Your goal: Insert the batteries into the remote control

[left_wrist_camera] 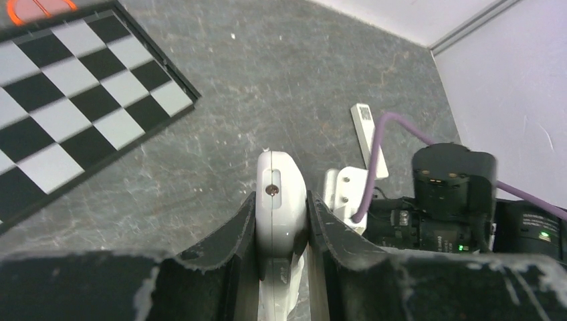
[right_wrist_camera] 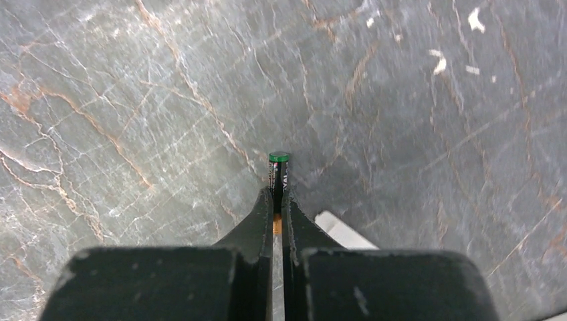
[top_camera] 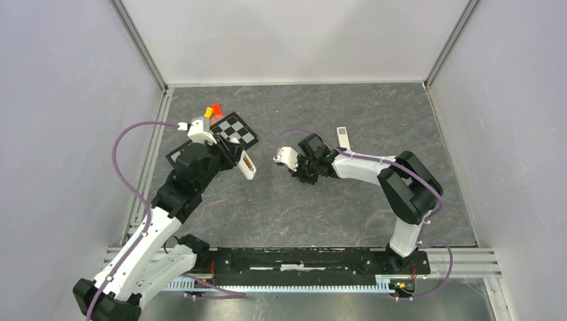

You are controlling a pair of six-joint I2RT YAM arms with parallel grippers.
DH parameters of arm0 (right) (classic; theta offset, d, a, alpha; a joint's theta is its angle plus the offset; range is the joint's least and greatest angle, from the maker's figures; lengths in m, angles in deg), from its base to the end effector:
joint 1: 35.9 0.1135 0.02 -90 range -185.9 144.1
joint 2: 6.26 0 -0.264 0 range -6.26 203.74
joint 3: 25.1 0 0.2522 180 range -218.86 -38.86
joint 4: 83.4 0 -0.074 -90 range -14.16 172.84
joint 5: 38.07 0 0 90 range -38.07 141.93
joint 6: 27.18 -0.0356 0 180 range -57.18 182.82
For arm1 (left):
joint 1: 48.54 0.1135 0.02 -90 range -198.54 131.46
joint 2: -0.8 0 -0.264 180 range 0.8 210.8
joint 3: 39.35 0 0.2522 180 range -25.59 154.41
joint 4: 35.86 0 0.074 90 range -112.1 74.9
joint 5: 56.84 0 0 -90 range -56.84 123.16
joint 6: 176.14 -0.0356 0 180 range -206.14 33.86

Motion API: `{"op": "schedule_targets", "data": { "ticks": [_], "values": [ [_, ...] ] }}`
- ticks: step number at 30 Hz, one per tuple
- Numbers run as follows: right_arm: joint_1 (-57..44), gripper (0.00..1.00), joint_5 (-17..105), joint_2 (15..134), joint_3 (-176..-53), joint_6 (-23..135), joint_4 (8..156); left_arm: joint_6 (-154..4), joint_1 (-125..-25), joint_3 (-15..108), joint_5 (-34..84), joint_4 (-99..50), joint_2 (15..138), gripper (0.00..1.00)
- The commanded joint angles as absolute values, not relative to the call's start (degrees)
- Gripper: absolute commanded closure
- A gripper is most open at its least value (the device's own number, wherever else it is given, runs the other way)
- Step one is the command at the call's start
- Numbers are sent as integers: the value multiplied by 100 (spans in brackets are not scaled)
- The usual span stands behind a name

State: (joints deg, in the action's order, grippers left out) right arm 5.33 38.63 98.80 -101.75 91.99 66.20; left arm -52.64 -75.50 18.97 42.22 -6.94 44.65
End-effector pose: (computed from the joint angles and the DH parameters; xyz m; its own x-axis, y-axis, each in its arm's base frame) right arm 0.2704 0.2478 0.1555 -0.2055 -0.8108 -0.5481 -0.9519 0.2957 -0.0806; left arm 0.1625 -0.0764 0.3322 -0.3576 -0.4296 -0.8292 0.1372 0.8541 -0.5017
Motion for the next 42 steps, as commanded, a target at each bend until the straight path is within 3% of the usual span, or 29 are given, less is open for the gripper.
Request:
{"op": "schedule_targets", "data": {
  "ticks": [1,10,19,31,42],
  "values": [
    [487,100,4360,9396,-9434,8262,7172,-4586,-7527,1461,3686,-1384,4720,98],
    [487,100,4483,8096,-8397,6516,8063,-3764,-7532,671,2644,-3119,5957,98],
    [496,100,4076,7042,-7946,5286,8608,-3451,-7935,552,2582,-4475,7234,98],
    [572,100,3487,6971,-7920,4464,9118,-3463,-8143,101,2315,-6211,7761,98],
    [764,100,3393,7181,-8172,4491,9163,-3538,-8143,195,1894,-6344,7855,98]
  ]
}}
